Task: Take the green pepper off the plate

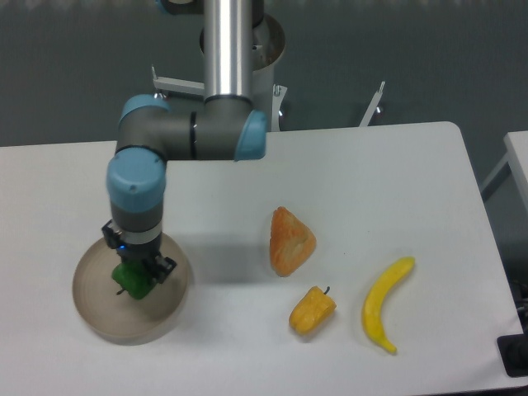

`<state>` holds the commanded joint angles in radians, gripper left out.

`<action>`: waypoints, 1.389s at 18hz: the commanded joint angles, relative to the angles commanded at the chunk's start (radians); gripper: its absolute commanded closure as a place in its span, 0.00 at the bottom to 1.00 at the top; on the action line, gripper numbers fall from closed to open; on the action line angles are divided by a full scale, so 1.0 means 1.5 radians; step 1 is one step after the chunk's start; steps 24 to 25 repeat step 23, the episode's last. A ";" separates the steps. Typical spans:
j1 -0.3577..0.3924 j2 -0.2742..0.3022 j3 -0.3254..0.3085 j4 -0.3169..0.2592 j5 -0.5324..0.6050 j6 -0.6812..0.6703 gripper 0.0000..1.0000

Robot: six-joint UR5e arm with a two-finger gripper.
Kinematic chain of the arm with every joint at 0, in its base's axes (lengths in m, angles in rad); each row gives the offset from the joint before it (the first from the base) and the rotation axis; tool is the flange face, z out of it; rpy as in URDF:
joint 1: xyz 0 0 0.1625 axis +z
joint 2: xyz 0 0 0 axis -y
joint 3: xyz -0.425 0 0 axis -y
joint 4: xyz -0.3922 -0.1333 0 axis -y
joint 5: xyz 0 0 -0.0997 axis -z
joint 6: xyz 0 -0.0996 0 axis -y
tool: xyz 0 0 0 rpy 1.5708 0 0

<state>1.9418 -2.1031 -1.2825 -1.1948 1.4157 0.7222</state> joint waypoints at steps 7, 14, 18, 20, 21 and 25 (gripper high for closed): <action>0.139 0.012 0.054 -0.079 0.111 0.226 0.52; 0.238 -0.012 0.114 -0.083 0.147 0.378 0.52; 0.244 -0.018 0.123 -0.083 0.148 0.377 0.52; 0.245 -0.018 0.122 -0.082 0.148 0.377 0.52; 0.245 -0.019 0.123 -0.081 0.147 0.377 0.52; 0.245 -0.019 0.122 -0.079 0.147 0.376 0.52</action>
